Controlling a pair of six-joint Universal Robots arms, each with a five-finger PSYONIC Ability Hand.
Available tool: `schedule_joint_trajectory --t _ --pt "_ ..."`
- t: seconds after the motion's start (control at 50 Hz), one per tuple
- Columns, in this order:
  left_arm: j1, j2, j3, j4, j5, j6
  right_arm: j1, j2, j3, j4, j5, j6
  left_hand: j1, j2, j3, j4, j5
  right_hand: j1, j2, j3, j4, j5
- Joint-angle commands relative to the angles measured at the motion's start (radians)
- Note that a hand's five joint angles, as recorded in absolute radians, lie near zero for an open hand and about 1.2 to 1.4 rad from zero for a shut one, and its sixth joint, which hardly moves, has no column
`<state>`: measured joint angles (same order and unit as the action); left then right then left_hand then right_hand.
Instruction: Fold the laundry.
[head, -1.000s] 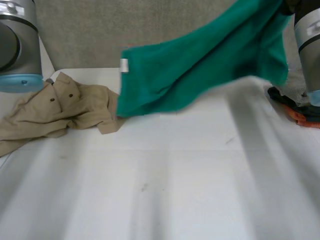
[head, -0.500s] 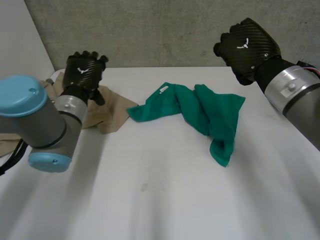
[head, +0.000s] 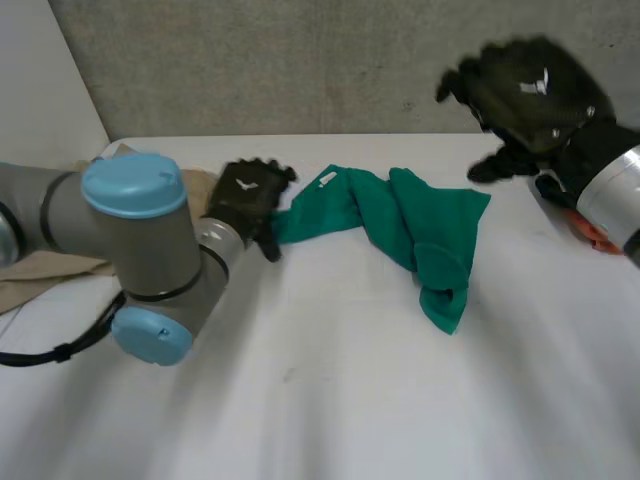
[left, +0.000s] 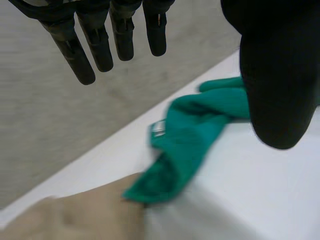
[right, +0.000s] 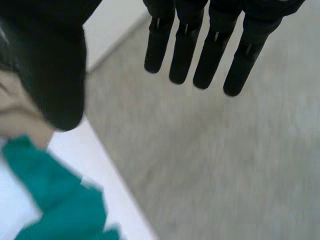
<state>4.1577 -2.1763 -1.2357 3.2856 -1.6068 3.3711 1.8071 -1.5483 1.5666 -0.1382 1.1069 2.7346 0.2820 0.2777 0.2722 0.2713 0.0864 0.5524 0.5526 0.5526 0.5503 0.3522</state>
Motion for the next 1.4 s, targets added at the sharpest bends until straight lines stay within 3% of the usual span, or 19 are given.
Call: schedule_joint_trajectory --t 0.02,0.18,0.36,0.4,0.42,0.44,0.46,0.56,0.64,0.72,0.84,0.86,0.88,0.92,1.04,1.22,1.4 --pt "0.071 0.197 -0.138 0.002 -0.029 -0.018 -0.014 0.369 -0.156 0.233 0.224 0.1 0.011 0.015 0.021 0.021 0.032 -0.108 -0.108 -0.108 -0.105 -0.082" --pt "0.116 0.354 -0.324 0.014 0.088 -0.049 -0.006 0.631 -0.42 0.408 0.212 0.266 0.011 0.015 0.021 0.021 0.032 -0.108 -0.108 -0.108 -0.106 -0.082" --pt "0.13 0.401 -0.442 0.078 0.104 -0.045 0.037 0.813 -0.588 0.404 0.264 0.304 0.008 0.012 0.018 0.018 0.029 -0.032 -0.032 -0.032 -0.03 -0.006" --pt "0.133 0.398 -0.453 0.092 0.104 -0.045 0.046 0.832 -0.6 0.407 0.264 0.306 0.008 0.012 0.018 0.018 0.029 0.182 0.181 0.181 0.184 0.207" --pt "0.133 0.397 -0.459 0.104 0.104 -0.044 0.052 0.844 -0.605 0.41 0.261 0.31 0.005 0.009 0.015 0.016 0.026 0.601 0.601 0.601 0.604 0.627" --pt "0.134 0.394 -0.461 0.109 0.104 -0.042 0.055 0.843 -0.603 0.41 0.26 0.312 0.005 0.009 0.015 0.016 0.026 0.841 0.841 0.841 0.844 0.867" --pt "0.136 0.392 -0.461 0.115 0.104 -0.042 0.057 0.838 -0.602 0.407 0.257 0.316 0.005 0.009 0.015 0.016 0.026 0.844 0.844 0.844 0.846 0.87" --pt "0.145 0.357 -0.432 0.135 0.104 -0.036 0.063 0.723 -0.541 0.367 0.226 0.313 0.005 0.009 0.015 0.016 0.026 0.844 0.844 0.844 0.846 0.87" --pt "0.15 0.31 -0.368 0.128 0.093 -0.033 0.057 0.494 -0.449 0.316 0.156 0.268 0.005 0.009 0.015 0.016 0.026 0.844 0.844 0.844 0.846 0.87" --pt "0.148 0.285 -0.326 0.105 0.067 -0.035 0.049 0.433 -0.39 0.307 0.128 0.244 0.005 0.009 0.015 0.016 0.026 0.844 0.844 0.844 0.846 0.87" --pt "0.137 0.279 -0.318 0.071 0.041 -0.041 0.052 0.439 -0.347 0.325 0.171 0.2 0.002 0.006 0.012 0.013 0.023 0.817 0.817 0.817 0.819 0.843" --pt "0.134 0.279 -0.321 0.069 0.038 -0.041 0.052 0.445 -0.346 0.328 0.183 0.188 0.002 0.006 0.012 0.013 0.023 0.733 0.733 0.733 0.735 0.758" --pt "0.128 0.279 -0.326 0.069 0.036 -0.041 0.051 0.461 -0.344 0.333 0.21 0.169 -0.001 0.003 0.009 0.01 0.02 0.479 0.479 0.479 0.481 0.505" --pt "0.124 0.279 -0.334 0.069 0.036 -0.041 0.054 0.473 -0.341 0.342 0.238 0.154 -0.004 0.0 0.006 0.007 0.017 0.307 0.307 0.307 0.309 0.333" --pt "0.121 0.283 -0.364 0.071 0.036 -0.041 0.058 0.495 -0.32 0.379 0.306 0.126 -0.016 -0.011 -0.006 -0.005 0.005 0.189 0.189 0.189 0.191 0.215" --pt "0.144 0.297 -0.386 0.072 0.039 -0.041 0.058 0.419 -0.206 0.384 0.298 0.169 -0.019 -0.014 -0.009 -0.008 0.002 0.051 0.051 0.051 0.053 0.076" --pt "0.145 0.299 -0.419 0.088 0.042 -0.041 0.103 0.387 -0.054 0.382 0.287 0.313 -0.019 -0.014 -0.009 -0.008 0.002 -0.014 -0.014 -0.014 -0.011 0.012"
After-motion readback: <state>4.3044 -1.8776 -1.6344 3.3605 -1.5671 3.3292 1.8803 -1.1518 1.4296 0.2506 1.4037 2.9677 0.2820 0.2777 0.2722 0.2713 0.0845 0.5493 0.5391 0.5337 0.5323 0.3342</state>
